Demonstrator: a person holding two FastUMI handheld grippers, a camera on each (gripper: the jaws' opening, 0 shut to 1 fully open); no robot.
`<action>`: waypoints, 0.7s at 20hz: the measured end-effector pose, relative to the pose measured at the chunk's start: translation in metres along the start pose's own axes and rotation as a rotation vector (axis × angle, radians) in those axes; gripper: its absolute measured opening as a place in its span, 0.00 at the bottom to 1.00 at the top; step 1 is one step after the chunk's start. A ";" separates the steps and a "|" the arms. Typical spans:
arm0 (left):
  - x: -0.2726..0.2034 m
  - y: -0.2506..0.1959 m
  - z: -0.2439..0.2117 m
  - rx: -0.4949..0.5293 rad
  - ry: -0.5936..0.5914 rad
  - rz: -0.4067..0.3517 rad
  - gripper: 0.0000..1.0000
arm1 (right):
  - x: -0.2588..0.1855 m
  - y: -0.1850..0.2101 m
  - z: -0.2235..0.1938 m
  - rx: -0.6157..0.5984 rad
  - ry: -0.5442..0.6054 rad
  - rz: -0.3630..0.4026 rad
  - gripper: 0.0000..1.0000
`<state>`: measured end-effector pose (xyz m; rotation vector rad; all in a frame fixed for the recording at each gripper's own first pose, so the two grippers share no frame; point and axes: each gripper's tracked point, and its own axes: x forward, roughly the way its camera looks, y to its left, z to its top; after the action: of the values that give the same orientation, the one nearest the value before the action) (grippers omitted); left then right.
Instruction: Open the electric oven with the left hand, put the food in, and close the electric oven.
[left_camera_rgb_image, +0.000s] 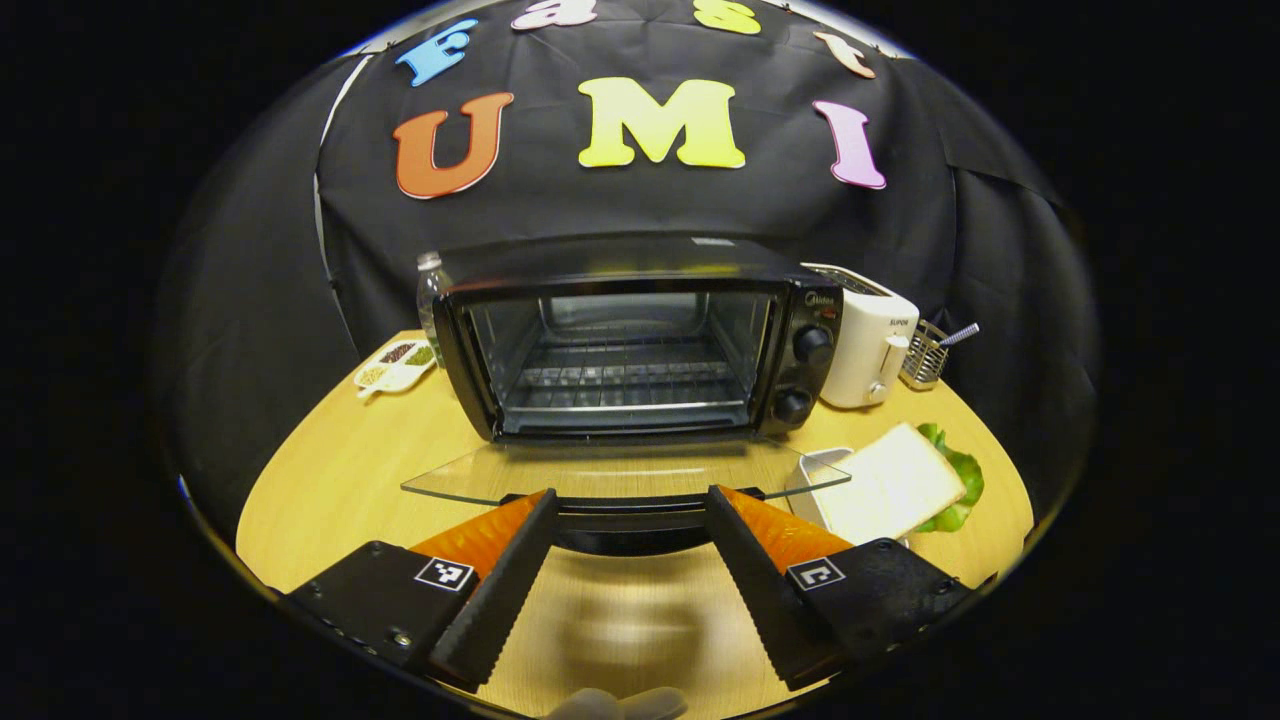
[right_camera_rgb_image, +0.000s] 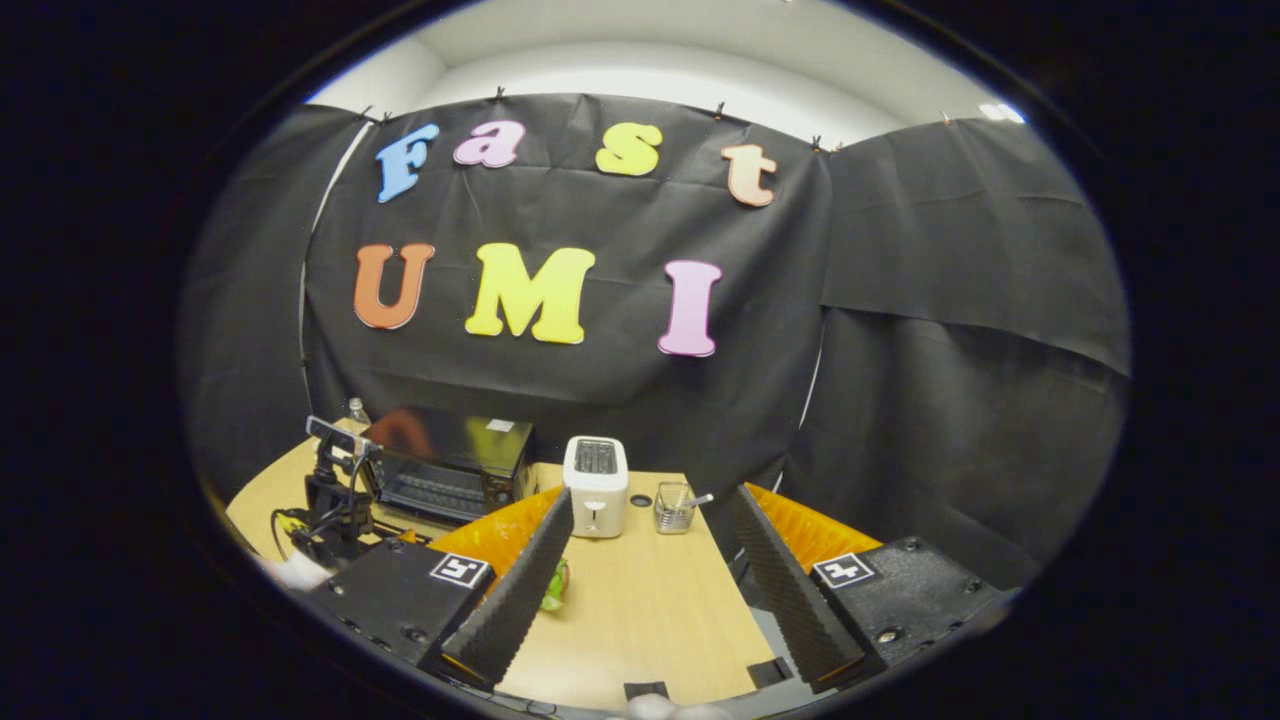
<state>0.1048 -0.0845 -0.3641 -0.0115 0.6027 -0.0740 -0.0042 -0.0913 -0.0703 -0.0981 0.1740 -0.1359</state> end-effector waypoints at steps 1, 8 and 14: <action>0.001 -0.002 -0.007 0.006 0.013 0.000 0.98 | 0.000 -0.001 -0.002 -0.001 0.001 -0.002 1.00; 0.014 -0.007 -0.043 -0.017 0.126 -0.005 0.96 | 0.002 -0.005 -0.010 -0.009 0.022 -0.016 1.00; 0.041 0.006 -0.041 -0.033 0.174 0.045 0.98 | 0.010 -0.007 -0.015 -0.009 0.037 -0.013 1.00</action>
<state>0.1155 -0.0806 -0.4217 -0.0236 0.7778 -0.0211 0.0019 -0.1012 -0.0864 -0.1058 0.2110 -0.1500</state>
